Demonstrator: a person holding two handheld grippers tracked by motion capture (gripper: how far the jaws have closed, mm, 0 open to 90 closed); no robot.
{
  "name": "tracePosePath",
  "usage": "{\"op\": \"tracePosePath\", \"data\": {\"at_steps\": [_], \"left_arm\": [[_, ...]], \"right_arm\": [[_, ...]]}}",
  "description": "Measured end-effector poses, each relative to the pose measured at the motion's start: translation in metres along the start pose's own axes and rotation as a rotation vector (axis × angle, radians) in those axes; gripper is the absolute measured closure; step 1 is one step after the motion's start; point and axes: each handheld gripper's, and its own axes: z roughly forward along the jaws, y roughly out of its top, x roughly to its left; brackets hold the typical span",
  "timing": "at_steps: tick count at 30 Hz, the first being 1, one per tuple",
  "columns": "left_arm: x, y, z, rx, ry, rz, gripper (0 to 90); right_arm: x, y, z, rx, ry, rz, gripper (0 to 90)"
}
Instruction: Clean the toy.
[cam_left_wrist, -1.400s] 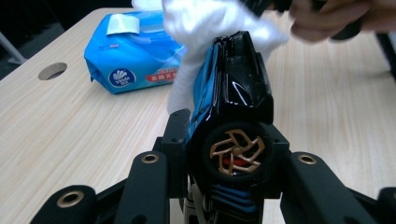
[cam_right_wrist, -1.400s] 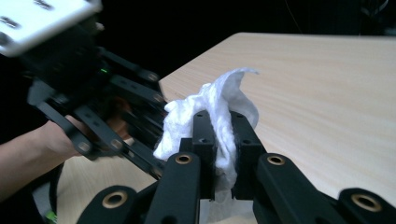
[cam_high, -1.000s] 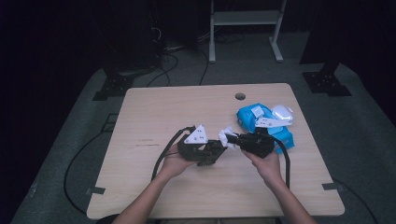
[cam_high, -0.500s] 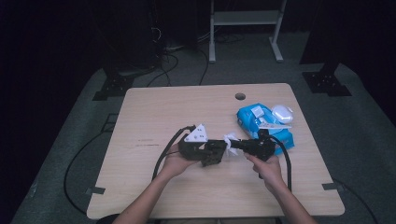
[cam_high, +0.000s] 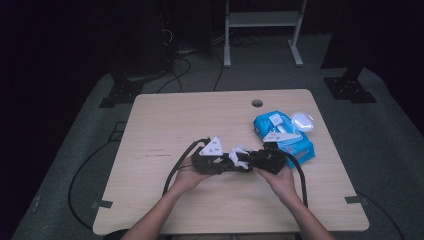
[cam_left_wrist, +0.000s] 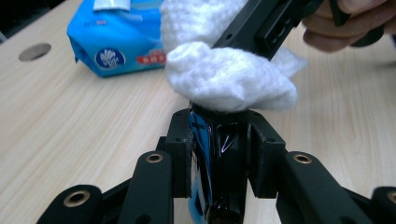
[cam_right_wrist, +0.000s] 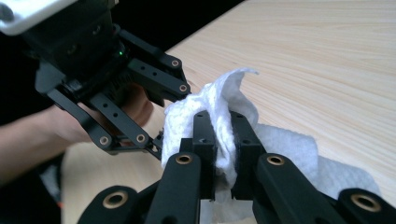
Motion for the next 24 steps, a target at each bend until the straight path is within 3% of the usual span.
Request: {"op": "tracePosePath", "data": {"at_steps": [8, 11, 21, 24], "left_arm": [[0.005, -0.019, 0.010, 0.059, -0.018, -0.027, 67.0], [0.007, -0.022, 0.011, 0.072, -0.023, -0.028, 67.1], [0.009, -0.027, 0.015, 0.083, -0.036, -0.049, 66.2], [0.009, -0.025, 0.020, 0.099, -0.034, -0.059, 55.3]], "right_arm": [[-0.002, -0.006, 0.008, 0.099, -0.127, -0.092, 82.3], [-0.004, -0.007, 0.007, 0.111, -0.169, -0.116, 82.3], [-0.006, -0.008, 0.011, 0.129, -0.192, -0.123, 82.3], [-0.006, -0.008, 0.012, 0.128, -0.194, -0.123, 82.3]]}}
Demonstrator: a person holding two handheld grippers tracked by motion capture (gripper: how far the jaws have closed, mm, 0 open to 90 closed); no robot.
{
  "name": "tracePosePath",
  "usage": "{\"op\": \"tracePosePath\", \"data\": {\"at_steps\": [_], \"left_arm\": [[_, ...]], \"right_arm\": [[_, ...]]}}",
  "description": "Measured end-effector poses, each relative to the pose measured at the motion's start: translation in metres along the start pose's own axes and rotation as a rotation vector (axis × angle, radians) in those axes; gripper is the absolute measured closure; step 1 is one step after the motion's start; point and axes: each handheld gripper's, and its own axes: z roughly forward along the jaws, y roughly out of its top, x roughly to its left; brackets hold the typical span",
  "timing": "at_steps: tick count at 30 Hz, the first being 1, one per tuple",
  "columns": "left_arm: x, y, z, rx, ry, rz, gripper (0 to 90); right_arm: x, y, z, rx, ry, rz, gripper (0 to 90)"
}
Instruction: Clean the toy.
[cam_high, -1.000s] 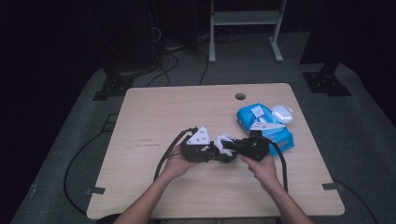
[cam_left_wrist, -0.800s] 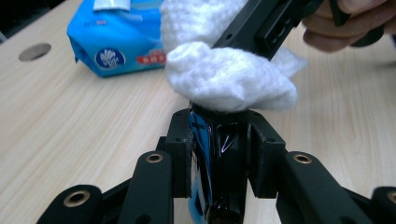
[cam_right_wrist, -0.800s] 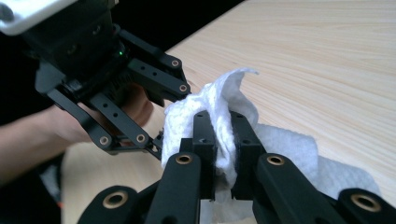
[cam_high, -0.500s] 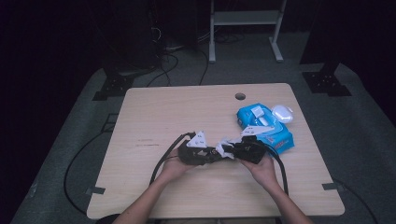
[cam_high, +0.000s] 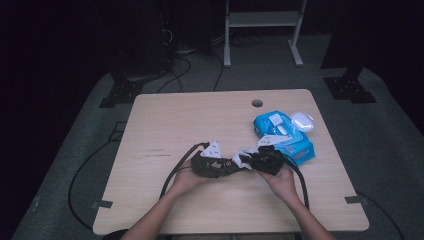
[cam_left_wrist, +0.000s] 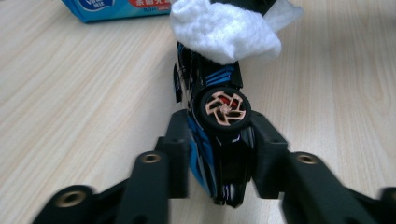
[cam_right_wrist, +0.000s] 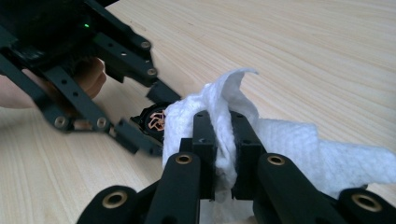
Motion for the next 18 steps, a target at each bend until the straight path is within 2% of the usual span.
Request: {"op": "tracePosePath", "data": {"at_steps": [2, 5, 8, 10, 13, 15, 18], "left_arm": [[-0.001, 0.003, 0.006, 0.019, -0.001, -0.001, 51.5], [-0.001, 0.007, 0.011, 0.017, 0.001, 0.001, 51.1], [0.000, 0.008, 0.009, 0.016, 0.026, 0.009, 61.5], [0.003, 0.007, 0.006, 0.016, 0.010, -0.005, 64.3], [0.003, 0.005, 0.001, 0.030, 0.012, 0.015, 64.6], [0.005, 0.003, -0.003, 0.051, 0.013, 0.037, 64.7], [0.007, 0.000, -0.009, 0.060, 0.005, 0.038, 64.7]], "right_arm": [[0.002, 0.001, 0.002, -0.002, 0.009, 0.002, 82.3], [0.010, 0.003, 0.007, -0.002, 0.034, -0.018, 82.2], [0.016, 0.005, 0.011, -0.002, 0.041, -0.038, 82.2], [0.015, 0.005, 0.009, -0.002, 0.026, -0.045, 82.3], [0.007, 0.003, 0.002, 0.006, -0.034, -0.057, 82.2], [-0.004, 0.001, -0.006, 0.000, -0.066, -0.035, 82.3], [-0.012, -0.004, -0.012, -0.013, -0.074, 0.000, 82.3]]}}
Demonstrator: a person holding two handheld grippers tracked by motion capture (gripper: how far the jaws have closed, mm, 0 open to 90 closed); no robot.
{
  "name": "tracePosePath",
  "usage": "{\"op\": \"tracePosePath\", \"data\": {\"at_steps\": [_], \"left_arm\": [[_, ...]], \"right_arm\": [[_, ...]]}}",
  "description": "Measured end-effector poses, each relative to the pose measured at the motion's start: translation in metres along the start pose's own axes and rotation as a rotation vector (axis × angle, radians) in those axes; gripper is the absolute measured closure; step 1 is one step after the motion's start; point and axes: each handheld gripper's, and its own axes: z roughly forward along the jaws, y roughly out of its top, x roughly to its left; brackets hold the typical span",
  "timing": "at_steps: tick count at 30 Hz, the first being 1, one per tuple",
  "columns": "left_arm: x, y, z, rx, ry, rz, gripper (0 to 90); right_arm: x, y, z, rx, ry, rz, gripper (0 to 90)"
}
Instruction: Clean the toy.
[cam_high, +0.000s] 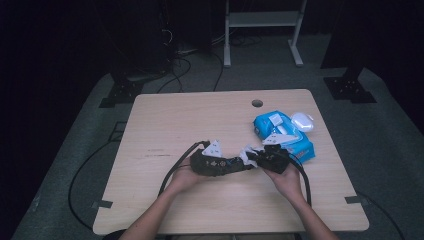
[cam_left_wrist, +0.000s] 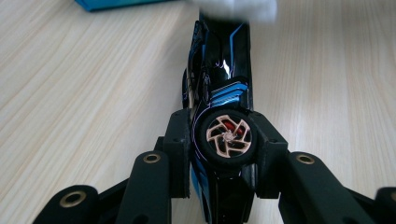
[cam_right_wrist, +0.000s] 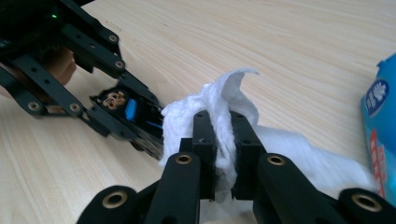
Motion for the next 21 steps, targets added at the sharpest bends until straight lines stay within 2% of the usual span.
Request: {"op": "tracePosePath", "data": {"at_steps": [2, 4, 6, 9, 10, 13, 14, 16, 18, 21], "left_arm": [[0.000, -0.001, -0.001, 0.000, 0.000, 0.004, 64.7], [-0.001, 0.000, 0.000, 0.004, 0.004, 0.006, 64.2], [-0.001, 0.003, 0.001, 0.001, -0.006, 0.002, 61.1], [-0.003, 0.007, 0.003, 0.008, -0.002, 0.006, 56.5], [-0.004, 0.008, 0.003, 0.018, 0.008, 0.019, 56.3], [-0.004, 0.008, 0.003, 0.028, 0.024, 0.026, 57.9], [-0.004, 0.008, 0.003, 0.027, 0.021, 0.025, 61.5], [-0.001, 0.006, 0.001, 0.027, 0.013, 0.015, 62.9], [0.000, 0.004, -0.002, 0.030, 0.009, 0.015, 63.5], [0.003, 0.001, -0.006, 0.031, 0.003, 0.015, 64.3]], "right_arm": [[0.000, -0.001, 0.000, -0.003, 0.008, 0.007, 82.3], [0.005, 0.001, 0.003, 0.003, 0.001, -0.018, 82.3], [0.008, 0.001, 0.005, 0.004, 0.007, -0.020, 82.3], [0.013, 0.003, 0.007, 0.005, 0.032, -0.020, 82.3], [0.016, 0.003, 0.009, 0.005, 0.041, -0.028, 82.3], [0.026, 0.005, 0.015, 0.010, 0.080, -0.045, 82.3], [0.031, 0.005, 0.018, 0.011, 0.077, -0.064, 82.3], [0.034, 0.007, 0.019, 0.019, 0.066, -0.089, 82.2], [0.030, 0.008, 0.017, 0.019, 0.057, -0.087, 82.2], [0.017, 0.005, 0.009, 0.013, 0.008, -0.063, 82.2]]}}
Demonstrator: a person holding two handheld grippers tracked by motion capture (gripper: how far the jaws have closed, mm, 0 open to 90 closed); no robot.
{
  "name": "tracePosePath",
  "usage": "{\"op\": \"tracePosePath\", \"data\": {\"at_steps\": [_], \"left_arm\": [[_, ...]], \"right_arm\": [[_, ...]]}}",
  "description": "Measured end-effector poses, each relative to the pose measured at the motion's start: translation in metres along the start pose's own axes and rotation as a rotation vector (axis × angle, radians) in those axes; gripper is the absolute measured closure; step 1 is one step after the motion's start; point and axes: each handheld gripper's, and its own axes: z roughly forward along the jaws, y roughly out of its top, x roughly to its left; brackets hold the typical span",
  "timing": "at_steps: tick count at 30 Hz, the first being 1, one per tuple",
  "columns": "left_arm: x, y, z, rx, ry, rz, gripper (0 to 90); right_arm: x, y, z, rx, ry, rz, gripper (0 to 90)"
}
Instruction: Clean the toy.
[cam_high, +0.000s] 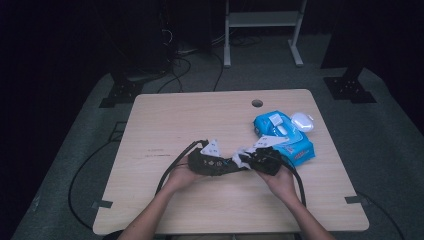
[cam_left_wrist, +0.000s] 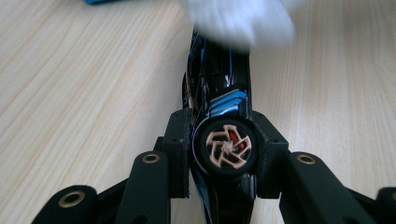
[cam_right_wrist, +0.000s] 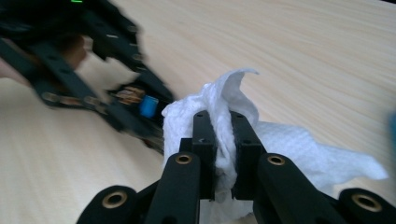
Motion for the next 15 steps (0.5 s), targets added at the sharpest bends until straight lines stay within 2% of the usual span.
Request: {"op": "tracePosePath", "data": {"at_steps": [1, 4, 10, 13, 15], "left_arm": [[0.001, -0.001, -0.001, 0.000, -0.001, 0.000, 64.3], [0.001, -0.001, -0.001, 0.002, 0.001, 0.002, 64.4], [-0.001, 0.004, 0.002, 0.011, 0.013, 0.000, 62.6], [-0.003, 0.008, 0.008, 0.022, 0.027, -0.003, 51.9], [-0.005, 0.009, 0.011, 0.038, 0.045, 0.007, 50.9]], "right_arm": [[-0.004, -0.002, -0.003, 0.000, -0.014, 0.012, 82.2], [-0.013, -0.006, -0.007, -0.011, -0.010, 0.050, 82.2], [-0.005, -0.004, -0.001, -0.009, -0.011, 0.025, 82.3], [0.000, -0.003, 0.002, -0.015, 0.021, 0.027, 82.3], [0.003, -0.003, 0.004, -0.019, 0.030, 0.018, 82.3]]}}
